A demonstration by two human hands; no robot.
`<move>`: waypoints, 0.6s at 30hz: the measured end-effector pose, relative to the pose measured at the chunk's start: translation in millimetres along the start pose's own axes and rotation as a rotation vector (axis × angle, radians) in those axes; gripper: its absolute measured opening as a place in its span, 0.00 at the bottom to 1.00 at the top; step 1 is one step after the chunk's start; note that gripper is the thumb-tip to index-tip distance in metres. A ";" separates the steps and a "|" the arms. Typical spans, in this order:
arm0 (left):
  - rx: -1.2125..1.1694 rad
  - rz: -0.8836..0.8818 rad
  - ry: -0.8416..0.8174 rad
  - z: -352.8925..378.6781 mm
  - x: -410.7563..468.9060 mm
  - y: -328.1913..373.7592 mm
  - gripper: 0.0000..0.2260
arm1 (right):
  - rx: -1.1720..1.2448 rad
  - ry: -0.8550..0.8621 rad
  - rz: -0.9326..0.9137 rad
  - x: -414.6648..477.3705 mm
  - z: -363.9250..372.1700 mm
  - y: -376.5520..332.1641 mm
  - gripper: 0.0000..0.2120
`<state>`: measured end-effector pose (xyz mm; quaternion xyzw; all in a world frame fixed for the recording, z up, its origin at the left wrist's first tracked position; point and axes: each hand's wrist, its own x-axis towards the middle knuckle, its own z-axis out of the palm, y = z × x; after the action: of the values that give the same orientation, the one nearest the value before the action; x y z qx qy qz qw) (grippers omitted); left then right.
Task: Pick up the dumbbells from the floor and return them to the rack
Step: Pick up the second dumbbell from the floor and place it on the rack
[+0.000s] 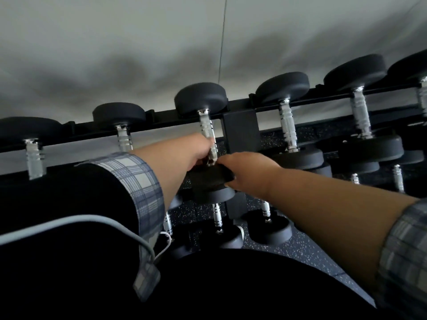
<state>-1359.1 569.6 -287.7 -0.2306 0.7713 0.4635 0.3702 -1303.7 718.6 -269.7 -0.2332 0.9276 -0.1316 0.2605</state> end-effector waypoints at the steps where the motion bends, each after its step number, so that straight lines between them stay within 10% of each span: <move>1: 0.043 -0.004 0.023 0.2 1.2 0.0 0.19 | -0.005 0.000 -0.015 1.9 4.2 0.6 0.18; 9: 0.591 0.062 0.073 -2.1 -4.2 7.6 0.22 | -0.023 0.016 -0.027 2.3 18.0 13.6 0.24; 18: 0.417 0.126 0.108 -11.3 -25.7 6.7 0.18 | 0.081 -0.017 -0.026 -9.4 -2.2 6.0 0.34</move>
<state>-1351.8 562.9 -260.6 -0.1250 0.8821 0.3031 0.3383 -1300.0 728.7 -266.1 -0.2355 0.9161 -0.1704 0.2761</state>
